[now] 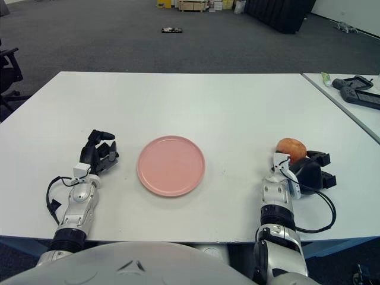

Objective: Put the apple into the plate.

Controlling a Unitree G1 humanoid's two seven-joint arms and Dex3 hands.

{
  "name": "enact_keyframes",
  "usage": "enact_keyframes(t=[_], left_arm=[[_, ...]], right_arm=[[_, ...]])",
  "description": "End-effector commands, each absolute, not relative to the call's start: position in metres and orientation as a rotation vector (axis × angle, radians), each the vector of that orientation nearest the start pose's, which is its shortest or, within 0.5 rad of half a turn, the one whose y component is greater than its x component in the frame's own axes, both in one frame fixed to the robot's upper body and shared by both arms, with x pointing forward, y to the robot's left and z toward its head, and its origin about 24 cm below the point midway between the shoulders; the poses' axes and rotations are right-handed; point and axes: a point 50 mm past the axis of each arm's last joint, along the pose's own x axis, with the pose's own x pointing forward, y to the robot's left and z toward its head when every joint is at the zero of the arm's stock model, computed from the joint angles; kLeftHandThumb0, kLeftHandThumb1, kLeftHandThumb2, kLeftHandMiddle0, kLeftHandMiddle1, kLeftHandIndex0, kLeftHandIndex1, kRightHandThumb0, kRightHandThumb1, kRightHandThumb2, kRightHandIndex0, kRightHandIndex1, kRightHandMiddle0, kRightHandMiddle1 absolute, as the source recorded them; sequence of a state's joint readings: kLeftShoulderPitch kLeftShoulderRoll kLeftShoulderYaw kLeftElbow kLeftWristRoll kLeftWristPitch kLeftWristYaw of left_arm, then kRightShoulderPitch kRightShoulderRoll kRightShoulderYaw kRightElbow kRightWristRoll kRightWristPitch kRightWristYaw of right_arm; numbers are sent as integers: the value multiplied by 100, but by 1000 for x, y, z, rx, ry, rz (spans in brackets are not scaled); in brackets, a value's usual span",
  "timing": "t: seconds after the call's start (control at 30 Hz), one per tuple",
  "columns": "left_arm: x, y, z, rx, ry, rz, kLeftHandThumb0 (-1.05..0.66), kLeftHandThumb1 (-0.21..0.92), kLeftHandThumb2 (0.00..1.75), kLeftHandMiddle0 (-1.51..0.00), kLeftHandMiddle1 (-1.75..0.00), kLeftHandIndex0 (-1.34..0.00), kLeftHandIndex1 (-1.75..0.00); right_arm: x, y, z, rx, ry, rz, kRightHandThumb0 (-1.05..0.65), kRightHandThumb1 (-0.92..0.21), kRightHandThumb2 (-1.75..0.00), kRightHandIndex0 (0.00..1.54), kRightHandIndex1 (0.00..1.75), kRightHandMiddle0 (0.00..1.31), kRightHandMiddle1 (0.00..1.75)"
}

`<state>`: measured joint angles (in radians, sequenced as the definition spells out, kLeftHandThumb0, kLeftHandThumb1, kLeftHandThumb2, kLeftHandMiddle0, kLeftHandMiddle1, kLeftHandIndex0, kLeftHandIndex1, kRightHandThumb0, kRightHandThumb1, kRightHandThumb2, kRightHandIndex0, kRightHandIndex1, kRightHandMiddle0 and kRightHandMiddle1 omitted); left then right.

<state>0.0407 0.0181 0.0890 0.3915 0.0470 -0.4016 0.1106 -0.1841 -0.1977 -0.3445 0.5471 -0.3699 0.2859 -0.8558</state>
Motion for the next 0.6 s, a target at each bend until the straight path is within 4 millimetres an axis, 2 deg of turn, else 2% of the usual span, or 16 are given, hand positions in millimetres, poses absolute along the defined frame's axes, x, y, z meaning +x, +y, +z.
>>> enact_keyframes(t=[0.0, 0.37, 0.57], left_arm=[[220, 184, -28, 77, 92, 208, -39, 62, 94, -72, -175, -38, -175], [221, 185, -29, 88, 99, 205, -39, 62, 94, -74, -175, -38, -175], [221, 186, -29, 85, 98, 207, -39, 63, 93, -75, -175, -38, -175]], right_arm=[[223, -292, -25, -653, 524, -1120, -2, -6, -160, 84, 175, 58, 168], [223, -292, -23, -660, 468, -1114, -2, 2, -168, 89, 175, 63, 169], [223, -291, -22, -592, 381, -1125, -1, -3, -165, 85, 173, 59, 174]])
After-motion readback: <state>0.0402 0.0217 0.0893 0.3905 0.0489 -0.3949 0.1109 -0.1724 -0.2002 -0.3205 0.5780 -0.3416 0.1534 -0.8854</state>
